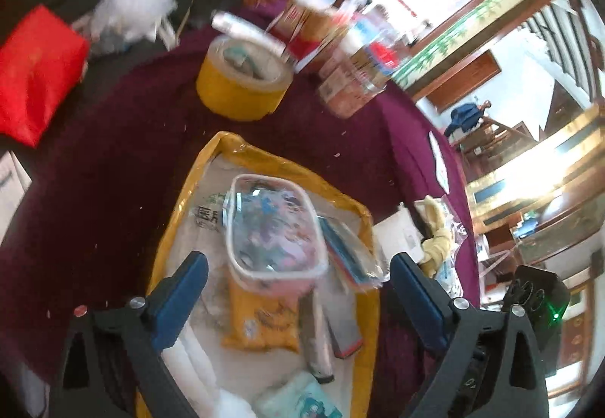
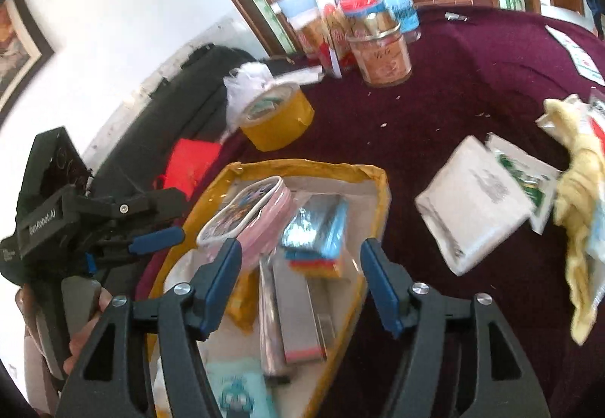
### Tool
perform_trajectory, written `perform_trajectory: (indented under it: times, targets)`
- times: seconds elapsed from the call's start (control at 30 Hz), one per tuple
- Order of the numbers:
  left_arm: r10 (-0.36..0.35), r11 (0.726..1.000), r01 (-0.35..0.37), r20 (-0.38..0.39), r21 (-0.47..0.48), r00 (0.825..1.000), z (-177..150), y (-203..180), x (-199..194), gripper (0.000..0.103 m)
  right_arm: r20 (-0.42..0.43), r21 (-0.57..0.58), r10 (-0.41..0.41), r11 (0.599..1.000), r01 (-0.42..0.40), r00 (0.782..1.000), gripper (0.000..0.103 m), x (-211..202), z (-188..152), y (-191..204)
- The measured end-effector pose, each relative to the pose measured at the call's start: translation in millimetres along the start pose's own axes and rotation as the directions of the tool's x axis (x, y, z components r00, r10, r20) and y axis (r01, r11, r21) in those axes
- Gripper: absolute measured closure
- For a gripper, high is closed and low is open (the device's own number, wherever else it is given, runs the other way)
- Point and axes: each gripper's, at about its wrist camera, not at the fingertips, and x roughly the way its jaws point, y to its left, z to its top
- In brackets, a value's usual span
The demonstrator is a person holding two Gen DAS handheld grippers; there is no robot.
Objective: Organize soft objects
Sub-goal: 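Carry pouch and bagged blue item over the tray and open both grippers, then grasp the pink fuzzy ball with left gripper while right grasps lemon-print tissue pack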
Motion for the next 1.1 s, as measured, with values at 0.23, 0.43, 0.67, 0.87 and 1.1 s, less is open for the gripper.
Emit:
perform_trajectory:
  times: [0.23, 0.43, 0.67, 0.87, 1.1]
  targets:
    - [-0.007, 0.994, 0.008, -0.011, 0.108, 1.0, -57, -60, 6, 0.001, 0.059, 0.041, 0.065, 0.997, -0.068, 0.996, 0.025, -60, -35, -33]
    - [-0.042, 0.987, 0.054, -0.082, 0.148, 0.996, -89, -108, 24, 0.001, 0.069, 0.117, 0.052, 0.991, -0.06, 0.996, 0.025, -101, -61, -78]
    - [-0.02, 0.98, 0.044, -0.124, 0.192, 0.992, -111, -158, 43, 0.001, 0.089, 0.149, -0.071, 0.987, 0.057, 0.994, 0.025, -153, -50, -148]
    - [0.006, 0.975, 0.03, -0.158, 0.221, 0.987, -117, -182, 59, 0.001, 0.109, 0.253, -0.22, 0.949, 0.187, 0.969, 0.025, -162, -19, -214]
    - [0.022, 0.971, 0.028, -0.203, 0.238, 0.979, -120, -196, 81, 0.001, 0.075, 0.312, -0.328, 0.905, 0.29, 0.942, 0.025, -140, -5, -270]
